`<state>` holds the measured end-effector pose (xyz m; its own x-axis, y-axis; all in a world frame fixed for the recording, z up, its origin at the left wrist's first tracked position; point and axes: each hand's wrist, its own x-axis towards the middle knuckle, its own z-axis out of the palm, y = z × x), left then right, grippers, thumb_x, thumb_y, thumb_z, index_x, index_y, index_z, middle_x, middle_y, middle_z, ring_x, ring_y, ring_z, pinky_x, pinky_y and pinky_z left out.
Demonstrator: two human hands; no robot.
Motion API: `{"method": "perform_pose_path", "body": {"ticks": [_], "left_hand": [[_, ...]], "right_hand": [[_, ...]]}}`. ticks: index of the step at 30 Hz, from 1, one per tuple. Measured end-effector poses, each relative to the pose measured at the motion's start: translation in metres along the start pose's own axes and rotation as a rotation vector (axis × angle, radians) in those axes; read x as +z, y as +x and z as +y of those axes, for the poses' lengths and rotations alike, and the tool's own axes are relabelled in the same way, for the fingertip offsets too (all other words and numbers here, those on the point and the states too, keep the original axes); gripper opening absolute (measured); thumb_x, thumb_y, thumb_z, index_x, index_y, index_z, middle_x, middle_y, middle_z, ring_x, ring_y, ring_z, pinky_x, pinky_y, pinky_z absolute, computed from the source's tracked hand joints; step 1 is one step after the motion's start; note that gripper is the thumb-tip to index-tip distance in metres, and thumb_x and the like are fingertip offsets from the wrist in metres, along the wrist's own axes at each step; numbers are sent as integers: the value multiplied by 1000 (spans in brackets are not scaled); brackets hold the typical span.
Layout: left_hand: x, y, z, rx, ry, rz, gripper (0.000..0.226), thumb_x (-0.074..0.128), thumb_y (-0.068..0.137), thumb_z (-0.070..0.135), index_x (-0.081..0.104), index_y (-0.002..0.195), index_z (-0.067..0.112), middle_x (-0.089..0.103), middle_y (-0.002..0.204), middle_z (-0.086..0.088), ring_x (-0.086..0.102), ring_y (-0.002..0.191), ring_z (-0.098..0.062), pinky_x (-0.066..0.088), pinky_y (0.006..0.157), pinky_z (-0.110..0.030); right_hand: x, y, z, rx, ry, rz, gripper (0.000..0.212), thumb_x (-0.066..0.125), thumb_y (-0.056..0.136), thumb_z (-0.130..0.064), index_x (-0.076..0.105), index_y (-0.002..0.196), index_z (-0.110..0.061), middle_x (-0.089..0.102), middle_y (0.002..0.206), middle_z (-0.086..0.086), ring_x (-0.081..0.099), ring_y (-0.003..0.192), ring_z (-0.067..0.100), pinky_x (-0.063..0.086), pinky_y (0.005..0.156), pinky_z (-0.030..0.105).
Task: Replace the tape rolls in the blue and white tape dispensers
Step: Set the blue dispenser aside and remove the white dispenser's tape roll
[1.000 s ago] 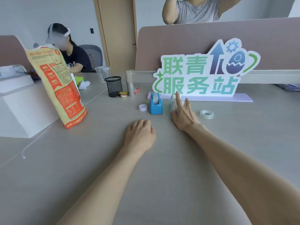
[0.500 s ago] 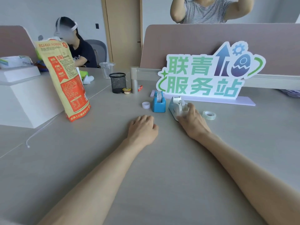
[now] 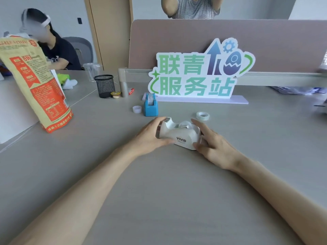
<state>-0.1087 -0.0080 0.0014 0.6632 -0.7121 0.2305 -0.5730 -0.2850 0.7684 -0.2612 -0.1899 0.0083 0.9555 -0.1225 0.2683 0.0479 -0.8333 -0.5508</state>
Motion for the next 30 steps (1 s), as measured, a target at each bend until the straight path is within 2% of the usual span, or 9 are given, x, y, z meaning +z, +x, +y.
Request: {"method": "perform_pose_path", "body": {"ticks": [2, 5, 10, 14, 18, 20, 25, 28, 30], "left_hand": [[1, 1, 1, -4, -25, 44, 64, 86, 64, 33, 53, 118, 24, 54, 120, 7, 59, 107, -16, 49, 88, -22], [2, 0, 2, 3, 42, 49, 56, 87, 61, 38, 55, 104, 22, 49, 109, 5, 58, 94, -15, 51, 83, -28], [3, -5, 9, 50, 123, 60, 60, 84, 65, 39, 54, 115, 22, 50, 111, 12, 48, 93, -3, 39, 81, -17], [9, -10, 17, 29, 100, 22, 63, 83, 67, 39, 52, 120, 25, 54, 116, 13, 56, 97, -10, 47, 86, -26], [9, -12, 22, 19, 115, 12, 64, 82, 69, 39, 50, 122, 26, 56, 118, 15, 58, 90, -2, 45, 76, -15], [9, -12, 22, 22, 136, 11, 65, 81, 70, 41, 49, 124, 26, 54, 118, 15, 55, 88, 3, 42, 73, -9], [9, -13, 22, 7, 150, 12, 66, 80, 70, 43, 48, 126, 28, 53, 120, 16, 56, 92, -4, 42, 74, -13], [9, -13, 22, 8, 153, 8, 66, 80, 69, 44, 48, 126, 29, 53, 119, 17, 56, 91, -1, 41, 74, -11], [9, -13, 21, 9, 156, 7, 66, 79, 69, 44, 48, 125, 29, 53, 117, 18, 55, 90, 3, 41, 73, -9]], "right_hand": [[0, 2, -4, -12, 77, 84, 61, 56, 93, -25, 29, 147, -29, 50, 133, -10, 61, 106, 12, 44, 92, 23], [0, 5, -10, -29, 151, 187, 45, 56, 93, -39, 49, 136, -29, 56, 131, -15, 56, 119, 8, 44, 104, 32], [-3, 9, -7, -78, 56, 354, 20, 58, 94, -30, 71, 110, -26, 68, 112, -15, 59, 103, 1, 48, 90, 23], [-9, 9, -5, -92, 29, 414, 16, 64, 90, -16, 75, 101, -20, 71, 98, -13, 55, 96, -4, 41, 80, 7], [-11, 10, -6, -88, 59, 379, 15, 64, 91, -18, 77, 98, -22, 72, 100, -4, 61, 97, 7, 49, 84, 22], [-13, 12, -9, -43, 138, 373, 15, 64, 91, -16, 77, 95, -21, 72, 101, -2, 64, 93, 7, 51, 80, 20], [-16, 12, -9, -60, 73, 397, 21, 62, 90, -5, 76, 94, -20, 70, 93, -1, 62, 83, 9, 50, 69, 18], [-15, 12, -7, -100, 37, 416, 21, 61, 91, -3, 74, 96, -18, 67, 92, -5, 65, 82, 14, 55, 76, 33], [-13, 11, -8, -116, 22, 448, 19, 59, 92, -7, 73, 99, -18, 65, 94, -8, 64, 83, 13, 54, 79, 34]]}}
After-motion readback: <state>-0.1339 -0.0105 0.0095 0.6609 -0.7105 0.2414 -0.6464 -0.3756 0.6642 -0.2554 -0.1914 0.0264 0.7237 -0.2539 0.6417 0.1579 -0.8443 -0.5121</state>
